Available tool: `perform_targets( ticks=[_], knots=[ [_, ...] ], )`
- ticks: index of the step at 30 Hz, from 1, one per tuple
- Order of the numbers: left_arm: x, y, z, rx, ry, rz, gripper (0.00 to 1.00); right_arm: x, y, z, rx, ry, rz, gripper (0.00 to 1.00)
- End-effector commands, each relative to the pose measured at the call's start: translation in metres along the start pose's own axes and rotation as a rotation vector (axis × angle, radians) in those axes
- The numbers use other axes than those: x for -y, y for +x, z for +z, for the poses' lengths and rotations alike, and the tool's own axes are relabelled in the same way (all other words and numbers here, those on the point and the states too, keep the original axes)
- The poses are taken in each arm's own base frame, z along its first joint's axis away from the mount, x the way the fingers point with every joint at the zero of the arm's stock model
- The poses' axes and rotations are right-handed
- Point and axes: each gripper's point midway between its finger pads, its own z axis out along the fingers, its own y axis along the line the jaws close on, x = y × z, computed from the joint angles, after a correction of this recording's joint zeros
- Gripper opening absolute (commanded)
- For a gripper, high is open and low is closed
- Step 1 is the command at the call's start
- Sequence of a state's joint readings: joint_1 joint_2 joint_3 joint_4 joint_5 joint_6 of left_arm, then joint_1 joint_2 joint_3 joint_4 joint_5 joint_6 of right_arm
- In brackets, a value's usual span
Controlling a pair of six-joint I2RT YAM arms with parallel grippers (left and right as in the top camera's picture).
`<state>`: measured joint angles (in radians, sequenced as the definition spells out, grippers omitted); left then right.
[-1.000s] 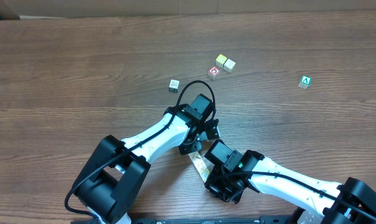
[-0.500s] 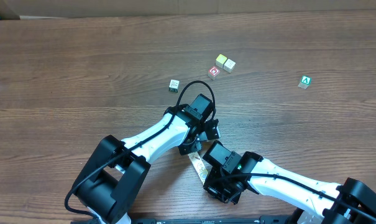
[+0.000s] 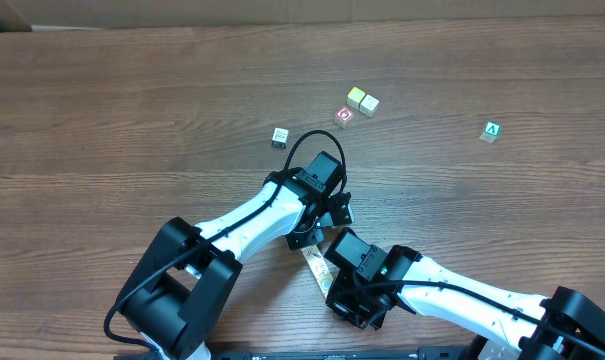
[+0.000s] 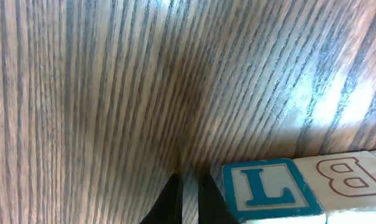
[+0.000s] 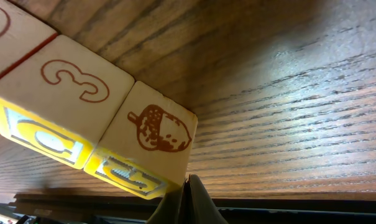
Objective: Flip 5 blocks
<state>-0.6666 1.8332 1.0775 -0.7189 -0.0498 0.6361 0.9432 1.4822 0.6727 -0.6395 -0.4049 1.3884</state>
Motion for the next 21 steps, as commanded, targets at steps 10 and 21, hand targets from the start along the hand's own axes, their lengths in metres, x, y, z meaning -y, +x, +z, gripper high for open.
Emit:
perform_targets(
  ticks=[10, 21],
  knots=[
    [0.008, 0.0047, 0.0058, -0.016, 0.034, 0.025, 0.04, -0.0068, 0.0033, 0.0027, 0.008, -0.021, -0.007, 0.04],
    [0.0081, 0.0046, 0.0058, -0.015, 0.034, 0.064, 0.04, -0.0068, 0.0038, 0.0029, 0.007, -0.021, -0.005, 0.04]
  ],
)
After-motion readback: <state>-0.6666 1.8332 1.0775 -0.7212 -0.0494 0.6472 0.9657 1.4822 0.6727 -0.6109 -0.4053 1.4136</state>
